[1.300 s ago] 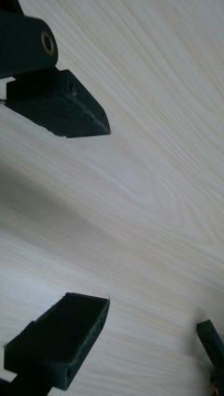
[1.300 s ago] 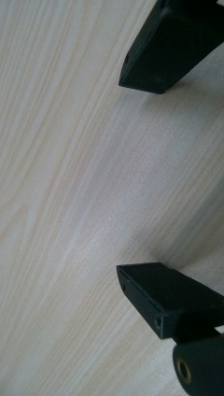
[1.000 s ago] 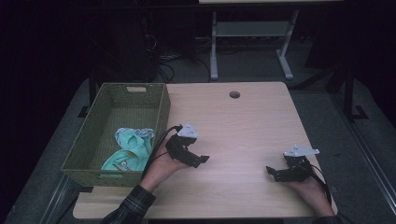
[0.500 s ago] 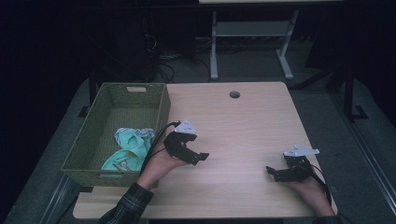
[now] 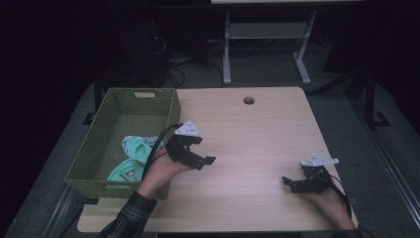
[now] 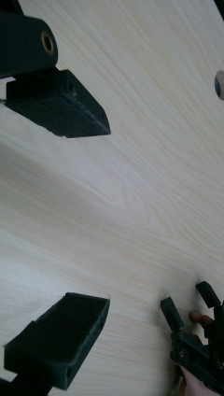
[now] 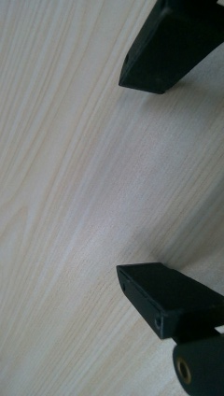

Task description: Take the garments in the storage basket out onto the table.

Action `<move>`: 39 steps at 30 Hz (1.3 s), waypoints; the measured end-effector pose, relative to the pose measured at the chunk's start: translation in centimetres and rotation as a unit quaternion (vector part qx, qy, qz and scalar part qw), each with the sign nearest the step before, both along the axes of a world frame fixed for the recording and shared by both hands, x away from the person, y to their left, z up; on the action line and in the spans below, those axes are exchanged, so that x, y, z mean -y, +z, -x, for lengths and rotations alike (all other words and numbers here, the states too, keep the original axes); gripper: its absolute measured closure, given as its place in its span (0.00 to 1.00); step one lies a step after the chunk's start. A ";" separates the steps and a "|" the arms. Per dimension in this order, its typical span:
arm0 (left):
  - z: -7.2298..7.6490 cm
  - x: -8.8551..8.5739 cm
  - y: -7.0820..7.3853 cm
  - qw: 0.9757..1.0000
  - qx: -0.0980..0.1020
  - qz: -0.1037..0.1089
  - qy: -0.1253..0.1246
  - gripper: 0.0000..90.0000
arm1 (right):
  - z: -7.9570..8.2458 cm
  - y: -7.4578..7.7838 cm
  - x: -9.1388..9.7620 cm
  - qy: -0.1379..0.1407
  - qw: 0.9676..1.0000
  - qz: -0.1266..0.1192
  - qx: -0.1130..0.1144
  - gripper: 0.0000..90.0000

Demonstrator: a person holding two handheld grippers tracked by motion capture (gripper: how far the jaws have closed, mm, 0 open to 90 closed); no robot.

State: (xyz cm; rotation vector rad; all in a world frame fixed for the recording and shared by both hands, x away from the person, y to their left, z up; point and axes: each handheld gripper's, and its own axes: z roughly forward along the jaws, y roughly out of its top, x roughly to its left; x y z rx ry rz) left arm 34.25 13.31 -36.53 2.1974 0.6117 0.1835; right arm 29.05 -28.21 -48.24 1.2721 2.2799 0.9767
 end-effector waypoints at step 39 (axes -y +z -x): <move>-0.2 -6.2 2.1 0.999 0.014 -0.001 0.032 0.15 | 0.0 0.0 0.0 0.000 1.000 0.000 0.000 0.10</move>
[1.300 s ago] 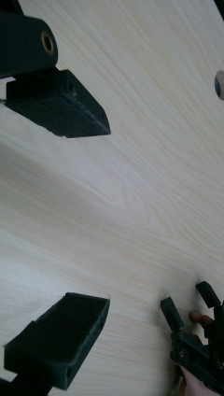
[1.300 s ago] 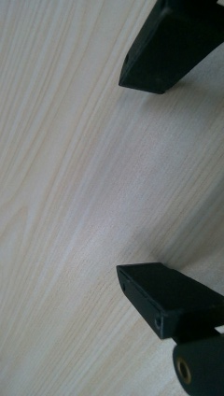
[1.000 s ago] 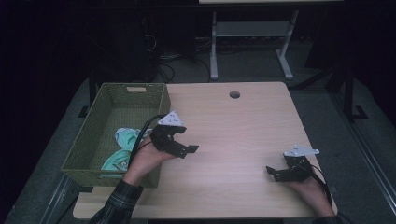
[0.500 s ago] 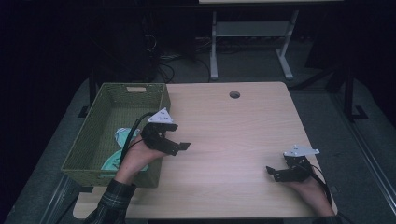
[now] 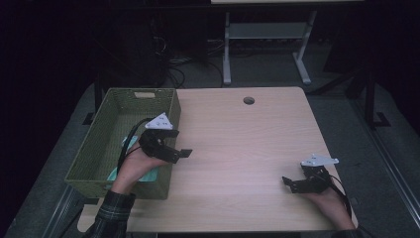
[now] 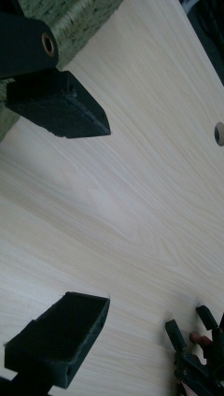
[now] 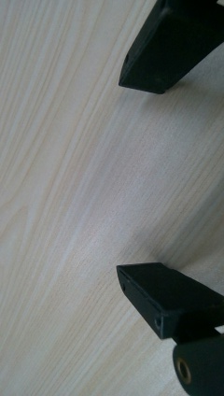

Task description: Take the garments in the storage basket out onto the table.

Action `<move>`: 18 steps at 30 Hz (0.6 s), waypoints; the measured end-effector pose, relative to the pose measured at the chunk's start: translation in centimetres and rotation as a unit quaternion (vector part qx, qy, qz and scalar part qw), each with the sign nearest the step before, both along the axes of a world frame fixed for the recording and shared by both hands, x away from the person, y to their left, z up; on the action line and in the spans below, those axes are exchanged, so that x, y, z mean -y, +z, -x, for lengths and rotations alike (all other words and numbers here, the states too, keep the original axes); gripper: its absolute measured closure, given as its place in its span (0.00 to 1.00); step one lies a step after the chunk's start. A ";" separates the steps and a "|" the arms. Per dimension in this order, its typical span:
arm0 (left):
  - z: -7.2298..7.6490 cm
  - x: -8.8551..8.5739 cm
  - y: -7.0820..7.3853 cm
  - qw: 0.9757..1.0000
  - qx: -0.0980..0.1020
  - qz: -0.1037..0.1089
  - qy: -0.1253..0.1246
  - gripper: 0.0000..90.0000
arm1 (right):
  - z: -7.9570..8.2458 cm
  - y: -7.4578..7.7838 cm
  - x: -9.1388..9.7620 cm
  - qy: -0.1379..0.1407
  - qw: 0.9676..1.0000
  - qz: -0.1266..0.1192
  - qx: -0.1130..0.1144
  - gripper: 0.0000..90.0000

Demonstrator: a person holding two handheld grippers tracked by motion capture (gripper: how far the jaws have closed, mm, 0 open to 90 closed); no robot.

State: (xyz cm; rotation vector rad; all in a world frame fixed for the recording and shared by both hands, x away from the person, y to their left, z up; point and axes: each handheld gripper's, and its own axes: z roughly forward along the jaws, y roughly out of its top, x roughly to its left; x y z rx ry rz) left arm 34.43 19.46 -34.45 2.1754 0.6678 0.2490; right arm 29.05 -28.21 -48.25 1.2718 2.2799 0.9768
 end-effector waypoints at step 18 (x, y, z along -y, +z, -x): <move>0.0 -3.7 0.4 1.000 0.006 -0.003 0.027 0.16 | 0.0 0.0 0.0 -0.001 1.000 -0.001 0.000 0.10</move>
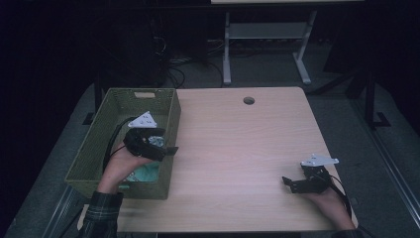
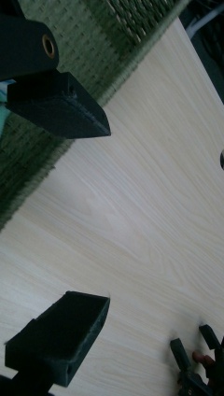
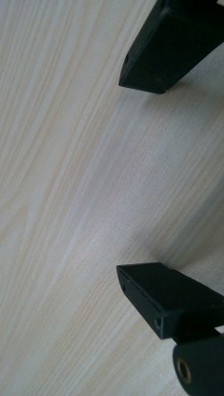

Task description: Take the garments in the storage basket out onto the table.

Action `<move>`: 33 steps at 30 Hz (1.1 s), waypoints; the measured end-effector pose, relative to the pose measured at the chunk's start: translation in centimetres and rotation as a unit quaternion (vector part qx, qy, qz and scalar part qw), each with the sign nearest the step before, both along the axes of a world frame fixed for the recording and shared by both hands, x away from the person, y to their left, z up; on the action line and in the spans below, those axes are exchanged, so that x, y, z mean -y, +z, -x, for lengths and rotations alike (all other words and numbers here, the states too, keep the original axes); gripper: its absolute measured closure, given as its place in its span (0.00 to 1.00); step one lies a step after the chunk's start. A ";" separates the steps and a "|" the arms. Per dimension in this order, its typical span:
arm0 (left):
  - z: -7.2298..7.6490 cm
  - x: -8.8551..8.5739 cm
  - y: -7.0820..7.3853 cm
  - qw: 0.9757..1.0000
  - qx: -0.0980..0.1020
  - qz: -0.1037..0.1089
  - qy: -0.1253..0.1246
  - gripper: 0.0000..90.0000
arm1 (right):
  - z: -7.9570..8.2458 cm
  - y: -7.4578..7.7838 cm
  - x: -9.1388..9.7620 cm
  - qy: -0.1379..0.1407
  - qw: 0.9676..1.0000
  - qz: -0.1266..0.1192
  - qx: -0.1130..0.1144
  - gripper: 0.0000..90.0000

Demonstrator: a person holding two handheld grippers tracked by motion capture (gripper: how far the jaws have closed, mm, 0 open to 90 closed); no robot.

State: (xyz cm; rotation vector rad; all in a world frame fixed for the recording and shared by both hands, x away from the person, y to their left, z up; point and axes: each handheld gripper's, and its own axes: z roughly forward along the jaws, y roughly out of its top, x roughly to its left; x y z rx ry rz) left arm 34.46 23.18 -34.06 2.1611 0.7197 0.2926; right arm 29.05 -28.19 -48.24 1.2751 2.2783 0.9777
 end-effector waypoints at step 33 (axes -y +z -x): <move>-0.6 -6.1 -2.0 0.999 0.012 -0.025 0.045 0.16 | 0.0 0.0 0.0 0.000 1.000 0.000 0.000 0.10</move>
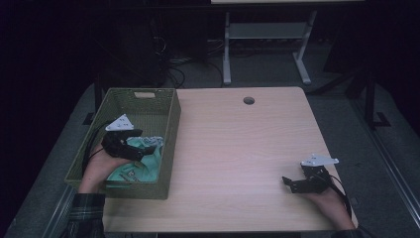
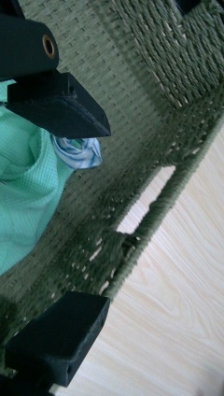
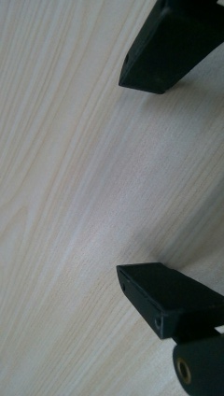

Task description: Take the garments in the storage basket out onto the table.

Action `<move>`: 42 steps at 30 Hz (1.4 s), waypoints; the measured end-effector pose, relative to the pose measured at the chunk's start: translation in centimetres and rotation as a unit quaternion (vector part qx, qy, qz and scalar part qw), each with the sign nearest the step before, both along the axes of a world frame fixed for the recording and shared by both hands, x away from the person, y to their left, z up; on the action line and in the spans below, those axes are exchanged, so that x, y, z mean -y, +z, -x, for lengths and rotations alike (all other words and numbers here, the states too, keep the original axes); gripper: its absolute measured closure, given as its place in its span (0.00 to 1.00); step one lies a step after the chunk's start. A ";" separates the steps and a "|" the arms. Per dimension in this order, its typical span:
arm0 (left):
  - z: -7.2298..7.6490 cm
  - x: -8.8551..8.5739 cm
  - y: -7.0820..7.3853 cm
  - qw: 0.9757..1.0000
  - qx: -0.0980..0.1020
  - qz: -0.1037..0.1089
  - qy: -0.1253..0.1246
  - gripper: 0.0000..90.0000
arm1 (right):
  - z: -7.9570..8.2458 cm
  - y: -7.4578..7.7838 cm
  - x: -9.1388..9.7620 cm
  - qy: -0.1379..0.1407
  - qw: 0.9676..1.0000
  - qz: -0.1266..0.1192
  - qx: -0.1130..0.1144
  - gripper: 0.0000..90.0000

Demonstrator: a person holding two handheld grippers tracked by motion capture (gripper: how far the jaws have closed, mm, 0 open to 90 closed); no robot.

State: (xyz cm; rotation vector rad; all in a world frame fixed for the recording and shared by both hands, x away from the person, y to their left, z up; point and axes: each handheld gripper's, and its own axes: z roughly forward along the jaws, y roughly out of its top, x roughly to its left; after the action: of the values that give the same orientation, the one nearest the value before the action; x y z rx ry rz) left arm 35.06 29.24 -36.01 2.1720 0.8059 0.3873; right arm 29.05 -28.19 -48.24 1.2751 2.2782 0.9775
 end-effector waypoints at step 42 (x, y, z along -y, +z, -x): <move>-1.5 0.1 -4.6 0.994 -0.082 -0.075 0.009 0.23 | 0.0 0.0 0.0 0.000 1.000 0.000 0.000 0.10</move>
State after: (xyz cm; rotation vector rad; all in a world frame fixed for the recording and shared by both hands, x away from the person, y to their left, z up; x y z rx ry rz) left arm 36.59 29.16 -40.64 2.3613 0.9129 0.2883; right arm 29.04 -28.19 -48.24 1.2751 2.2784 0.9776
